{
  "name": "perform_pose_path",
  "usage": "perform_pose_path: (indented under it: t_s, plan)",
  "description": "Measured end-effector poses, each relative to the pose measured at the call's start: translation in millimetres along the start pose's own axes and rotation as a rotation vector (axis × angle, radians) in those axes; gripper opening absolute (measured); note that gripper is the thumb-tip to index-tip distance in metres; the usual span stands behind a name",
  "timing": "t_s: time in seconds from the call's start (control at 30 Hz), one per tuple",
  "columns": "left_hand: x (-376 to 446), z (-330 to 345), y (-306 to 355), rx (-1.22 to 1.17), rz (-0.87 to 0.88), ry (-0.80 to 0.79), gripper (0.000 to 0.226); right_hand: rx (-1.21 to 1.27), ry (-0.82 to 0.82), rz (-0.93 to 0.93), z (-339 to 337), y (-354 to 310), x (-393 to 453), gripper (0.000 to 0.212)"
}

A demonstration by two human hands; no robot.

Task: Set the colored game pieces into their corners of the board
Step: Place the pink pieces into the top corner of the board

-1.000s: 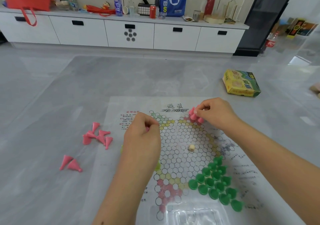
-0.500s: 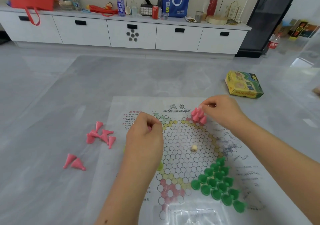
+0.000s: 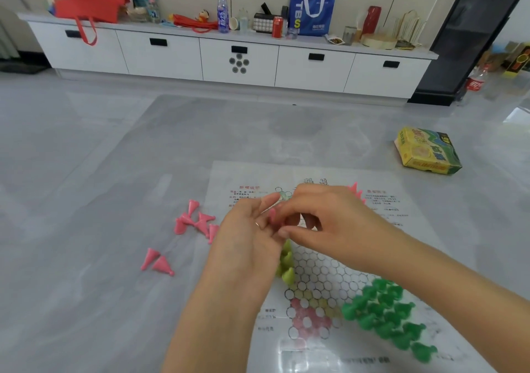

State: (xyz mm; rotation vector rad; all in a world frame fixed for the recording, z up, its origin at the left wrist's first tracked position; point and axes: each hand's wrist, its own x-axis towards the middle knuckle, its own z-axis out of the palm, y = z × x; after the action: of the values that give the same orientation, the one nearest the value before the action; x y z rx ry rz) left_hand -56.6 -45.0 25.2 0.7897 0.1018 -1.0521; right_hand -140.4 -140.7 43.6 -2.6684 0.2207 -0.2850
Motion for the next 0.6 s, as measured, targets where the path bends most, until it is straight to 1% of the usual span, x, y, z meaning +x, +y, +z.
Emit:
perform_pose_path:
  t_s: [0.17,0.27,0.37,0.47,0.6]
  plan:
    - [-4.1,-2.7,4.6,-0.009,0.053,-0.06,0.023,-0.074,0.017,-0.02,5.7,-0.2,4.6,0.017]
    - [-3.0,-5.1,3.8,0.05,0.089,-0.062,0.027,-0.121,0.016,-0.041,6.0,-0.9,7.4,0.018]
    - [-1.6,-7.4,2.7,0.138,0.127,-0.04,0.027,-0.21,0.051,-0.116,4.9,0.7,7.4,0.019]
    - [-1.4,-8.1,2.3,0.203,0.147,-0.009,0.027,-0.244,0.059,-0.18,3.4,3.6,7.1,0.018]
    - [-0.8,-10.5,4.7,0.225,0.149,-0.019,0.025,-0.3,0.063,-0.296,2.6,4.0,8.1,0.024]
